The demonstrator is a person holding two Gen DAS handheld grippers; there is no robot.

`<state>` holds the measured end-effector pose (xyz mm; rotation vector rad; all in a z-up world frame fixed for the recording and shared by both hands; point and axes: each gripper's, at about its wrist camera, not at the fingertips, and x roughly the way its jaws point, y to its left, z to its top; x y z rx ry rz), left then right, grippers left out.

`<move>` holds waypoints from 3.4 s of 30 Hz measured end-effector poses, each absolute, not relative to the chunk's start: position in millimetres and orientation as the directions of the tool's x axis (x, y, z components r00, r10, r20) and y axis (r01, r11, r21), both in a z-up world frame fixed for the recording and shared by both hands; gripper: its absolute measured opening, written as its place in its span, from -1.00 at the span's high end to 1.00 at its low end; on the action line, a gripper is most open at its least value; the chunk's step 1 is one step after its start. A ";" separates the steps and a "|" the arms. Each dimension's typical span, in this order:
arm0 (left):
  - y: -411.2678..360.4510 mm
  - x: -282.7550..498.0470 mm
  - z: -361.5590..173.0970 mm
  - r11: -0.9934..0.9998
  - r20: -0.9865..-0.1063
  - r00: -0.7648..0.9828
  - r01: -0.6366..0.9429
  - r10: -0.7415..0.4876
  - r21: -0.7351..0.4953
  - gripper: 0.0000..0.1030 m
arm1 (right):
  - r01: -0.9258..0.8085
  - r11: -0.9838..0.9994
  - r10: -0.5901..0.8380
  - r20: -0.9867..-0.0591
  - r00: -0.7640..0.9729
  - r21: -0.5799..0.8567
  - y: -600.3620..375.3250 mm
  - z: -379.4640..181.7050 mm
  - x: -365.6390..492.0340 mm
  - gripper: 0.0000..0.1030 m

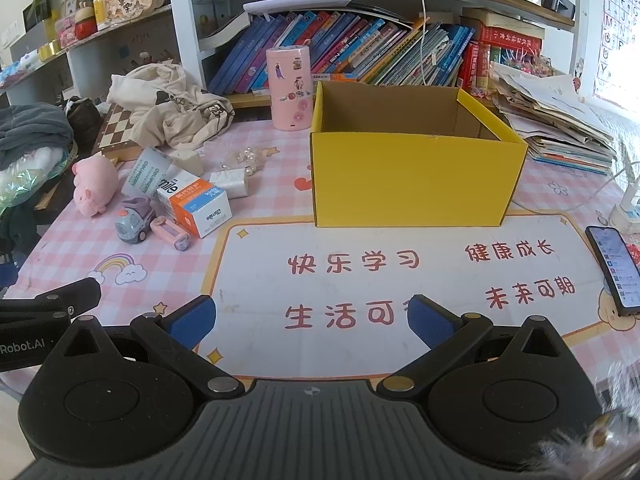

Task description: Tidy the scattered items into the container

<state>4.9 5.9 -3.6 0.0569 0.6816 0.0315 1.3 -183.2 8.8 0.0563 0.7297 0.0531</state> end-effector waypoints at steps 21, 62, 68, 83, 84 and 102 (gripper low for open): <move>3.5 5.4 -4.8 0.998 -0.634 0.773 0.005 0.035 0.062 -1.00 | -0.017 0.997 0.060 -0.670 0.740 0.069 -187.8 8.8 -0.2 -1.00; 12.5 12.0 -8.1 0.999 -0.651 0.759 0.005 0.023 0.042 -1.00 | -0.046 0.997 0.072 -0.685 0.725 0.056 -176.3 6.1 11.1 -1.00; 17.0 14.5 -8.2 0.999 -0.650 0.760 0.005 0.019 0.035 -1.00 | -0.070 0.997 0.081 -0.689 0.721 0.043 -167.9 7.1 15.9 -1.00; 36.0 23.7 -12.0 0.998 -0.665 0.746 -0.065 0.042 -0.010 -1.00 | -0.142 0.990 0.120 -0.687 0.717 0.026 -150.3 8.8 29.6 -1.00; 36.6 24.5 -12.6 0.998 -0.668 0.743 -0.069 0.046 -0.009 -1.00 | -0.148 0.989 0.125 -0.685 0.718 0.025 -149.3 9.0 30.2 -1.00; 64.2 52.2 -19.7 0.982 -0.675 0.728 -0.185 0.121 -0.024 -1.00 | -0.297 0.953 0.257 -0.668 0.699 0.056 -118.8 4.9 76.0 -1.00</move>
